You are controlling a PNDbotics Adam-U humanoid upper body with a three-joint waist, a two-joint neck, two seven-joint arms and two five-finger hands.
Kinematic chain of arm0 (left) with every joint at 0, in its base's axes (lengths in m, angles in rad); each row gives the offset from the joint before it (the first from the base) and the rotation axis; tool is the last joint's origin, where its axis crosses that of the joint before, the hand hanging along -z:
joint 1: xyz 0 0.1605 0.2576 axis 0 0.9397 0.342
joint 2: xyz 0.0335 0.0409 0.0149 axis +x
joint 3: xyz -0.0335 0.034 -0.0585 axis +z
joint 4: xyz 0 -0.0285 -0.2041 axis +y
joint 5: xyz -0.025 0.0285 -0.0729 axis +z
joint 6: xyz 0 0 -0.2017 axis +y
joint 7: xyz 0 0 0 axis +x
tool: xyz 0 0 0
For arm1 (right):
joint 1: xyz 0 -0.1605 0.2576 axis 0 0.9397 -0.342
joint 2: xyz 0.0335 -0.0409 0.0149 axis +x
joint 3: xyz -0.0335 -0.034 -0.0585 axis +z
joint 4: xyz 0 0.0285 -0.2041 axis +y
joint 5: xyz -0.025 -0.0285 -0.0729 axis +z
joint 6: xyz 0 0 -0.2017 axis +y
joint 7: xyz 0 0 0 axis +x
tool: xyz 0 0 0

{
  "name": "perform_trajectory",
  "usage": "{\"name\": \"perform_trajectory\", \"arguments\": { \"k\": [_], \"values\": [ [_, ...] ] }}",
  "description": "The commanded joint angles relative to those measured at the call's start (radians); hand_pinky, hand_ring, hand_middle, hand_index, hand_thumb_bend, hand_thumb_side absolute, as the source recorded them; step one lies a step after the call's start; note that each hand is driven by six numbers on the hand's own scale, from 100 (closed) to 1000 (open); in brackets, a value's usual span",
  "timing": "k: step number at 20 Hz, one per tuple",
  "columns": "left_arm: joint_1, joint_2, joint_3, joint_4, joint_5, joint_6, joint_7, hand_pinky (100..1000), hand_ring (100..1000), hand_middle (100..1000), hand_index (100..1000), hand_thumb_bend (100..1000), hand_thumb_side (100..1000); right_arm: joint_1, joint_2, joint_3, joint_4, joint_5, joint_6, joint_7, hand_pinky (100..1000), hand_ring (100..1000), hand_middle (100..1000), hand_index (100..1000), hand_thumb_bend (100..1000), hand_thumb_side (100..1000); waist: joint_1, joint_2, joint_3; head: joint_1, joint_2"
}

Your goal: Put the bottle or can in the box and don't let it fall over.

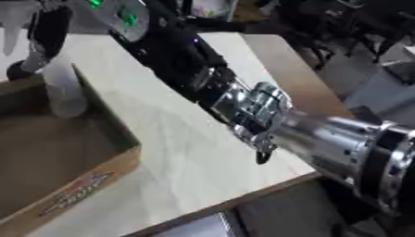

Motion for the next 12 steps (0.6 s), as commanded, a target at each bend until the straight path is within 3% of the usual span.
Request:
{"name": "perform_trajectory", "arguments": {
  "k": [1,5,8,12],
  "values": [
    [-0.006,0.009,0.006,-0.017,-0.004,0.004,-0.001,708,487,883,891,274,770,-0.009,-0.027,-0.017,-0.007,-0.019,-0.063,0.062,1000,1000,1000,964,489,100,0.013,-0.016,-0.003,-0.001,0.005],
    [-0.007,0.009,0.006,-0.017,-0.006,0.006,-0.004,708,484,883,889,272,771,-0.012,-0.029,-0.017,-0.008,-0.057,-0.046,0.039,1000,1000,1000,999,502,100,0.013,-0.014,-0.005,-0.001,0.005],
    [-0.007,0.009,0.005,-0.017,-0.010,0.006,-0.009,708,482,883,888,270,772,-0.015,-0.034,-0.018,-0.010,-0.070,-0.032,0.032,1000,1000,1000,977,441,100,0.013,-0.011,-0.008,0.001,0.005],
    [-0.007,0.009,0.005,-0.017,-0.012,0.006,-0.011,707,477,883,886,269,774,-0.017,-0.036,-0.020,-0.005,-0.030,-0.025,0.016,1000,1000,1000,802,454,149,0.013,-0.006,-0.011,0.001,0.005]
  ]
}}
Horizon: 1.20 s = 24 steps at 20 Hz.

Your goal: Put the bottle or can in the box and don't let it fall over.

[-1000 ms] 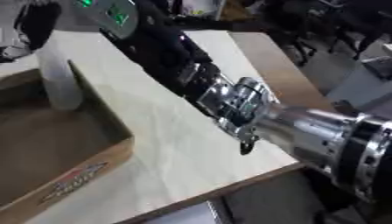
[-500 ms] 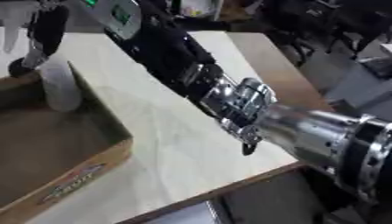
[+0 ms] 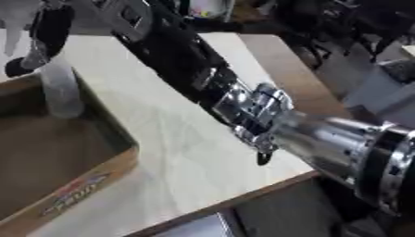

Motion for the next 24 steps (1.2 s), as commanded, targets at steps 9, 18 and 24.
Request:
{"name": "perform_trajectory", "arguments": {
  "k": [9,18,24],
  "values": [
    [-0.005,0.004,0.005,-0.017,-0.020,-0.001,-0.011,705,469,882,883,267,777,-0.019,-0.025,-0.007,-0.002,0.025,-0.026,0.042,1000,1000,1000,1000,450,144,0.012,-0.001,-0.005,-0.008,0.005],
    [0.002,0.003,0.003,-0.017,-0.029,0.001,-0.017,703,462,884,883,265,779,-0.007,-0.027,-0.007,0.048,-0.009,0.007,0.133,1000,1000,1000,1000,488,164,0.013,-0.003,-0.018,-0.018,0.005],
    [0.007,0.003,0.005,-0.017,-0.038,0.004,-0.018,702,460,884,882,264,780,0.003,-0.043,-0.006,0.072,-0.060,0.020,0.134,1000,1000,1000,1000,485,156,0.012,-0.004,-0.033,-0.031,0.005]
  ]
}}
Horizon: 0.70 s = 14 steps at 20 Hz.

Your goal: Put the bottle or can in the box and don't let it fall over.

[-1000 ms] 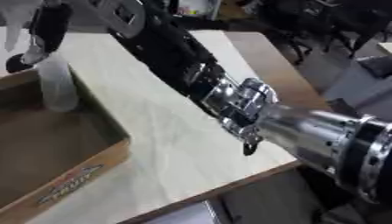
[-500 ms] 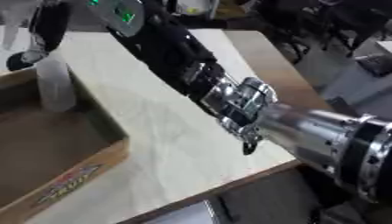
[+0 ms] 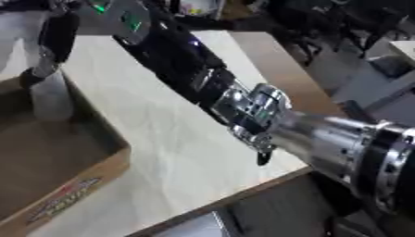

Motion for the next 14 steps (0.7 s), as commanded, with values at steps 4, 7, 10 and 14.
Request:
{"name": "perform_trajectory", "arguments": {
  "k": [4,7,10,14],
  "values": [
    [0.001,0.011,0.006,-0.017,-0.010,0.000,-0.002,702,458,884,882,263,782,-0.010,-0.065,-0.010,-0.021,-0.059,-0.050,0.060,1000,1000,1000,1000,466,149,0.011,-0.012,-0.015,0.004,0.005],
    [0.000,0.009,0.005,-0.017,-0.013,0.000,-0.002,701,455,884,882,262,783,-0.001,-0.071,-0.010,-0.033,-0.087,-0.046,0.060,1000,1000,1000,1000,445,147,0.012,-0.006,-0.023,0.010,0.005],
    [-0.002,0.006,0.003,-0.017,-0.018,0.000,-0.005,699,451,884,882,261,785,-0.002,-0.061,-0.012,-0.032,-0.104,-0.037,0.060,1000,1000,1000,1000,425,136,0.013,0.002,-0.024,0.010,0.005],
    [0.001,0.002,0.003,-0.017,-0.025,-0.002,-0.008,697,442,885,883,260,788,-0.015,-0.043,-0.042,-0.005,-0.094,-0.023,0.060,1000,1000,1000,1000,413,101,0.017,0.010,-0.026,0.011,0.005]
  ]
}}
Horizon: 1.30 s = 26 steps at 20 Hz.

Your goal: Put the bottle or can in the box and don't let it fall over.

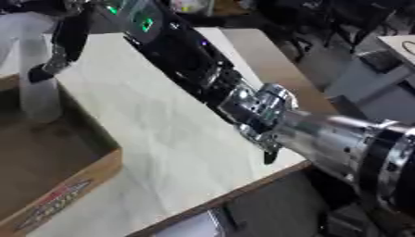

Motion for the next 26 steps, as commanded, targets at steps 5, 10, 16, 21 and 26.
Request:
{"name": "perform_trajectory", "arguments": {
  "k": [5,10,16,21,26],
  "values": [
    [-0.002,0.001,0.002,-0.017,-0.016,-0.003,-0.008,696,438,885,883,256,789,-0.037,-0.013,-0.051,0.030,-0.039,-0.028,0.045,1000,1000,1000,1000,416,100,0.019,-0.003,-0.007,0.009,0.003],
    [0.008,0.000,0.003,-0.017,-0.025,-0.006,-0.010,695,434,885,882,254,791,-0.060,-0.056,-0.066,0.023,-0.039,-0.041,0.045,1000,1000,1000,1000,442,100,0.023,-0.004,-0.015,0.018,0.003],
    [0.014,0.002,0.004,-0.017,-0.028,-0.010,-0.007,694,433,884,882,253,790,-0.061,-0.099,-0.080,0.000,-0.059,-0.046,0.029,1000,1000,1000,1000,438,100,0.029,-0.007,-0.031,0.030,0.005],
    [0.024,0.005,0.007,-0.017,-0.031,-0.014,-0.002,693,432,884,882,251,791,-0.051,-0.146,-0.102,-0.031,-0.104,-0.026,0.003,1000,1000,1000,1000,372,100,0.038,-0.013,-0.055,0.052,0.005],
    [0.039,0.007,0.009,-0.017,-0.037,-0.019,0.002,692,430,883,882,249,791,-0.021,-0.226,-0.128,-0.120,-0.170,0.015,-0.089,999,1000,1000,1000,182,164,0.048,-0.018,-0.090,0.083,0.005]
  ]
}}
